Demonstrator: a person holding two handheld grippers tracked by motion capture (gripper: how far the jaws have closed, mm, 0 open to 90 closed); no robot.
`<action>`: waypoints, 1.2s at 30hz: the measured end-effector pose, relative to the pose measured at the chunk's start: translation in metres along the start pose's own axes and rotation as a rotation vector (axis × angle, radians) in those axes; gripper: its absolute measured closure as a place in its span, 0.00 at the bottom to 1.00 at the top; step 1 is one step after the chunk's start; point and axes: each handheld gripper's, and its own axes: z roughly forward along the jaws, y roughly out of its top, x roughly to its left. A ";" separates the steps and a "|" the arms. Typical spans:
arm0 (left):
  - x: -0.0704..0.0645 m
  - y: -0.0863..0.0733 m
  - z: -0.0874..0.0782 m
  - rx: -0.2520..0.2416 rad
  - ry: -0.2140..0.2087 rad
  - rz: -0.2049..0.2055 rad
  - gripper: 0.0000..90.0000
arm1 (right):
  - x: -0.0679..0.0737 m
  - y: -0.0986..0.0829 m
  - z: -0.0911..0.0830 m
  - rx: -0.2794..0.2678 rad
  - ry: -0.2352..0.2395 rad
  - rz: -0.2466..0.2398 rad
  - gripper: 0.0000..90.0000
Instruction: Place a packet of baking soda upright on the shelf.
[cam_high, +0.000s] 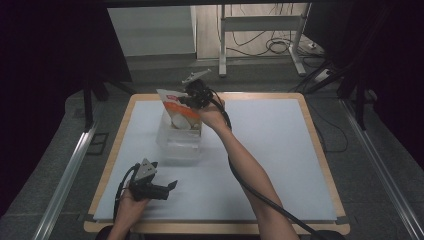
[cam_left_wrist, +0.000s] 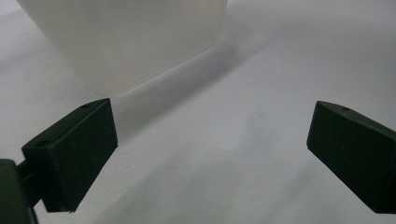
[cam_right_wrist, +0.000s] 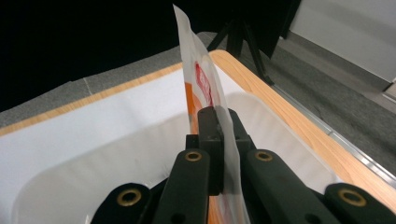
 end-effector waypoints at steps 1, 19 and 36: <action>0.000 0.000 0.000 0.000 0.000 0.000 0.02 | -0.002 -0.003 -0.001 0.007 -0.006 0.003 0.99; 0.000 0.000 0.001 0.005 -0.003 0.002 0.02 | -0.004 -0.010 -0.011 0.041 -0.039 -0.018 0.82; 0.000 0.000 0.001 0.011 -0.003 0.004 0.02 | 0.000 -0.009 -0.029 0.023 -0.077 -0.040 0.37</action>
